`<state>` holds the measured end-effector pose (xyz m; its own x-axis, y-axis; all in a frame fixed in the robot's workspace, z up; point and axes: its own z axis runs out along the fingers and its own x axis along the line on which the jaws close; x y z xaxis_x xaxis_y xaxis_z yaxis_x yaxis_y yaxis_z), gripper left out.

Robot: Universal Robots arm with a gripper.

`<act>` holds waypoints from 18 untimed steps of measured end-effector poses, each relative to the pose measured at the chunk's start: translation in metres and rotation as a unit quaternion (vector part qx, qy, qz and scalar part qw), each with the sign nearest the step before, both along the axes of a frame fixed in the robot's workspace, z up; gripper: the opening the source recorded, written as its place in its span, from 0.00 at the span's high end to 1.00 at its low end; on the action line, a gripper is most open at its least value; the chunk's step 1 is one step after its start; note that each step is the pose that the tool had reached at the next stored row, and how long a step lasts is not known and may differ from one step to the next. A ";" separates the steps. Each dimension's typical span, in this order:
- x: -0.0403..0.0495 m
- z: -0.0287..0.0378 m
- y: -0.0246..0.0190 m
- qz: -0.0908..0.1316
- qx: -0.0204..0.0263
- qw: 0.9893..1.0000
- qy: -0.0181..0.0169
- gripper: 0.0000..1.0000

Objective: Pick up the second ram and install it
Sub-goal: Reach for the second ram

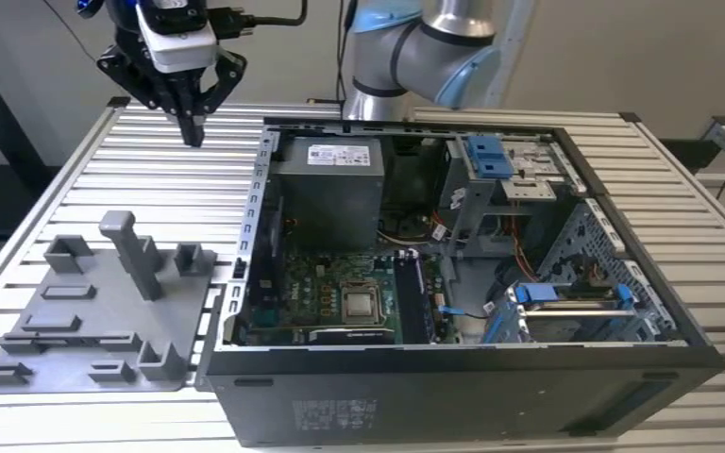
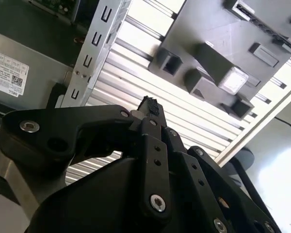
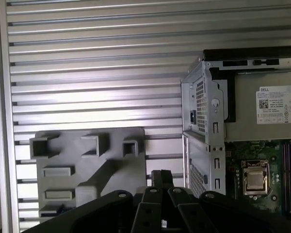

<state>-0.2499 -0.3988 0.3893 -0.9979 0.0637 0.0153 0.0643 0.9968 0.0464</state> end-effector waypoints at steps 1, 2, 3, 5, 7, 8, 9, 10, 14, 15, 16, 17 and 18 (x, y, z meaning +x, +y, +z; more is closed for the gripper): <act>-0.0021 -0.0001 0.0000 0.002 0.000 1.000 0.000 0.89; -0.0039 -0.0002 0.0000 0.004 0.000 1.000 0.000 0.89; -0.0057 -0.0004 0.0000 0.006 0.000 1.000 0.000 0.89; -0.0087 -0.0009 0.0000 0.011 0.000 1.000 0.000 0.89; -0.0114 -0.0014 0.0000 0.018 0.000 1.000 0.000 0.89; -0.0128 -0.0016 0.0000 0.021 0.000 1.000 0.000 0.89; -0.0145 -0.0019 0.0000 0.024 0.000 1.000 0.000 0.89; -0.0162 -0.0021 0.0000 0.026 0.000 1.000 0.000 0.89; -0.0237 -0.0025 0.0000 0.035 0.000 0.999 0.000 0.89; -0.0256 -0.0026 0.0000 0.037 0.000 0.999 0.000 0.89; -0.0276 -0.0027 0.0000 0.038 0.000 0.999 0.000 0.89; -0.0295 -0.0028 0.0000 0.040 0.000 0.999 0.000 0.89; -0.0317 -0.0028 0.0000 0.042 0.000 0.999 0.000 0.89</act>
<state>-0.2816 -0.3988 0.3865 -0.9997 -0.0201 0.0153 -0.0194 0.9987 0.0464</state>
